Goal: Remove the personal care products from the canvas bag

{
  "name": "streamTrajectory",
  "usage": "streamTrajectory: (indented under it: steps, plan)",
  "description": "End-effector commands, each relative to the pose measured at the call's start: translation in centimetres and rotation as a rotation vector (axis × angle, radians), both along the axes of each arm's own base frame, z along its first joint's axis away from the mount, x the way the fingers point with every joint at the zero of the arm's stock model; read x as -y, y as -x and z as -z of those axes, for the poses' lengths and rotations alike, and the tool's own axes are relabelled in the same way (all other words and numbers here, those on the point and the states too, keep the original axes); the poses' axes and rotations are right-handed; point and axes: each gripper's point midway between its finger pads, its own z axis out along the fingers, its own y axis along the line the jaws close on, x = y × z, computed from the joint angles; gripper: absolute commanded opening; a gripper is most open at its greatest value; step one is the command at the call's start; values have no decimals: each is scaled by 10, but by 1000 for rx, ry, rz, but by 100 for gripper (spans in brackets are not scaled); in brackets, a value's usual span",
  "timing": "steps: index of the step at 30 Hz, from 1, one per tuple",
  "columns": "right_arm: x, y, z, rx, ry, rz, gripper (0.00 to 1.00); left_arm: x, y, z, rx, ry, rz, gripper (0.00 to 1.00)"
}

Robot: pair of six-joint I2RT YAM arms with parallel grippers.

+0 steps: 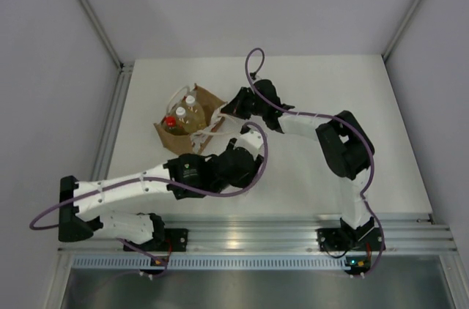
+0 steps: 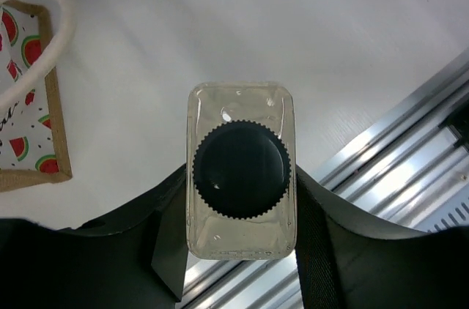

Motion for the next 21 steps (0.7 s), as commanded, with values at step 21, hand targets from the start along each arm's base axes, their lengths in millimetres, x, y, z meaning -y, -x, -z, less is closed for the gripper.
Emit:
streamTrajectory:
  steps: [21]
  plan:
    - [12, 0, 30, -49, 87, 19, 1, 106, -36, 28, 122, 217, -244, 13]
